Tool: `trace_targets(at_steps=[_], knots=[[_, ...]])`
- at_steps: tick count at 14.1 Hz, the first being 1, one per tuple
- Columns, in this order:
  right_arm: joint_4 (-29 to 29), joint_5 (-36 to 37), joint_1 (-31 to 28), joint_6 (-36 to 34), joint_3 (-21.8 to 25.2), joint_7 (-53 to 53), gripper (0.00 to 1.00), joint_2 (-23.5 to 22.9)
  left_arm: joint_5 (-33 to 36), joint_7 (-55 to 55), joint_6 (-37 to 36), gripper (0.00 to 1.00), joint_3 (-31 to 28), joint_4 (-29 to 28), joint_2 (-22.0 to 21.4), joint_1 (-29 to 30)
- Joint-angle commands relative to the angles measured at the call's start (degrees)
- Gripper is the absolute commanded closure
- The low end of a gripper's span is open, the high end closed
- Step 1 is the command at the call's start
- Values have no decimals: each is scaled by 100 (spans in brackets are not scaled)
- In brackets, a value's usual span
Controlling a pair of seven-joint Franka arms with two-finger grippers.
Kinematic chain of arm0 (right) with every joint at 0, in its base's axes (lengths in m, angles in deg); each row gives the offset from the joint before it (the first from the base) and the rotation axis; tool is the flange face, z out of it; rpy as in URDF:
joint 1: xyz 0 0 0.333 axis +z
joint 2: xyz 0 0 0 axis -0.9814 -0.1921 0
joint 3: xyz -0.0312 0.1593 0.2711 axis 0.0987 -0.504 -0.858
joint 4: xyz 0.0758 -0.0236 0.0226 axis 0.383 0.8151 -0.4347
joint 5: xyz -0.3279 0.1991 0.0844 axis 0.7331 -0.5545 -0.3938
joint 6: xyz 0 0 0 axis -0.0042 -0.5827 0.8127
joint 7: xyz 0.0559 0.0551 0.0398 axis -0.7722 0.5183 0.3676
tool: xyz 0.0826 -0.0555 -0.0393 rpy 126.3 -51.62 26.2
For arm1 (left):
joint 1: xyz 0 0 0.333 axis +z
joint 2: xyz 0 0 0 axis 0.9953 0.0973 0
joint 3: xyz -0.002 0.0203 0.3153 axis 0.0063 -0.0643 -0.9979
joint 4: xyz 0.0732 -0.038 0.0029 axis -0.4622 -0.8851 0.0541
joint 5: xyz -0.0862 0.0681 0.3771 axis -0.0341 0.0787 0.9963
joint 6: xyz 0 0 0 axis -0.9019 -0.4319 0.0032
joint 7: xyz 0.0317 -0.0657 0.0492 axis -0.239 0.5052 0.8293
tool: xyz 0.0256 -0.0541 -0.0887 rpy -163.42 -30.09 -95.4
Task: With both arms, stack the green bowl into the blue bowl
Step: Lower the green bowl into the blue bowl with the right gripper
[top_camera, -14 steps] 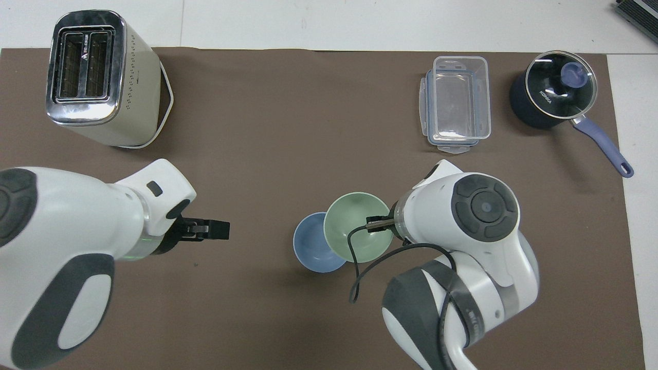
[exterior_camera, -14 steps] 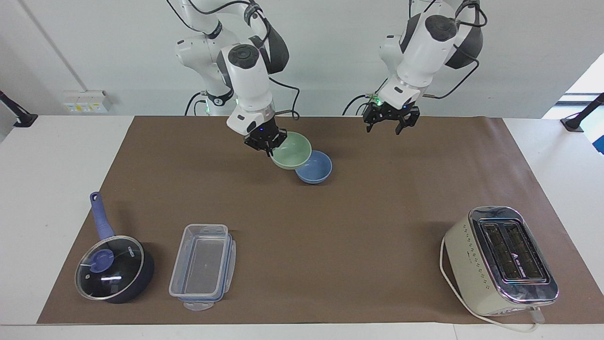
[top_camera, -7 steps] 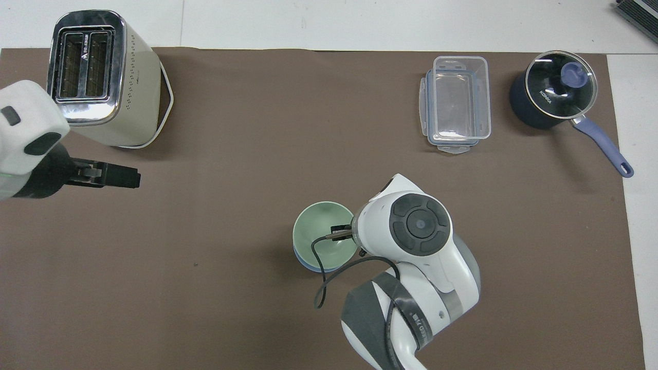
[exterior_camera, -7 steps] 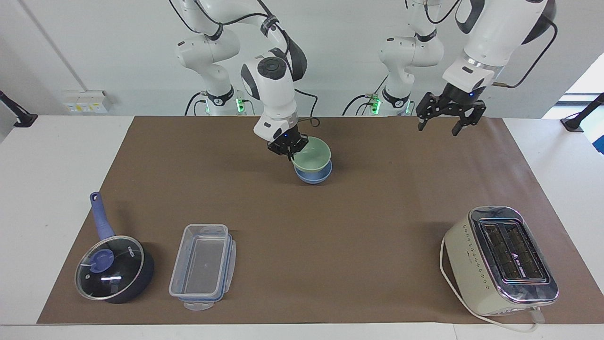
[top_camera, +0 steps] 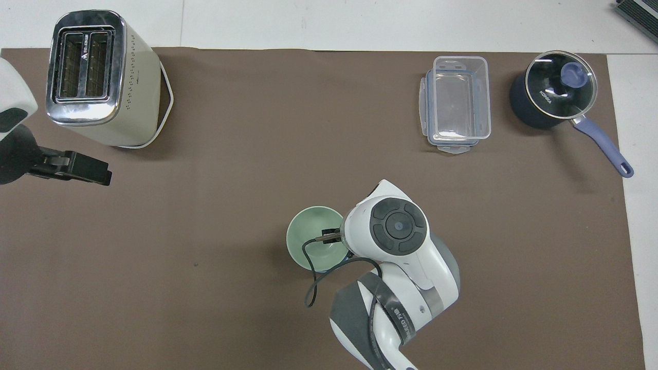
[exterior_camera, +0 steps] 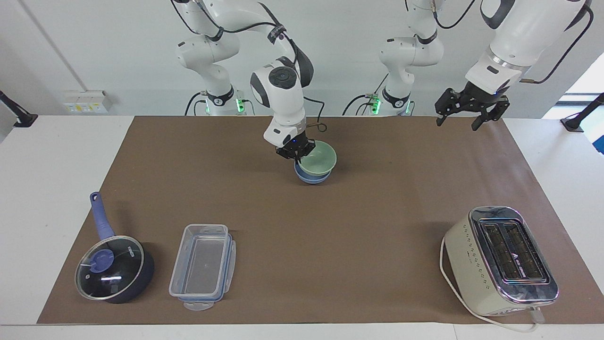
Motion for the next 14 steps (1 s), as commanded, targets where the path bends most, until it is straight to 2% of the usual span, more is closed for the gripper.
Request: trace_targets(at_steps=[1, 8, 10, 13, 14], knots=[[122, -79, -41, 194, -1, 91, 100, 6, 227, -279, -187, 0, 55, 220, 85, 74], [253, -79, -32, 476, -10, 91, 100, -108, 228, -279, -134, 0, 55, 220, 85, 109], [253, -79, -24, 458, -1, 83, 72, -108, 201, -305, -65, 0, 55, 220, 103, 171], [245, -71, -32, 397, -1, 74, 14, -82, 175, -375, -73, 0, 46, 211, 85, 294], [210, -71, -32, 336, -1, 56, 0, -29, 166, -471, -64, 0, 20, 211, 77, 268]])
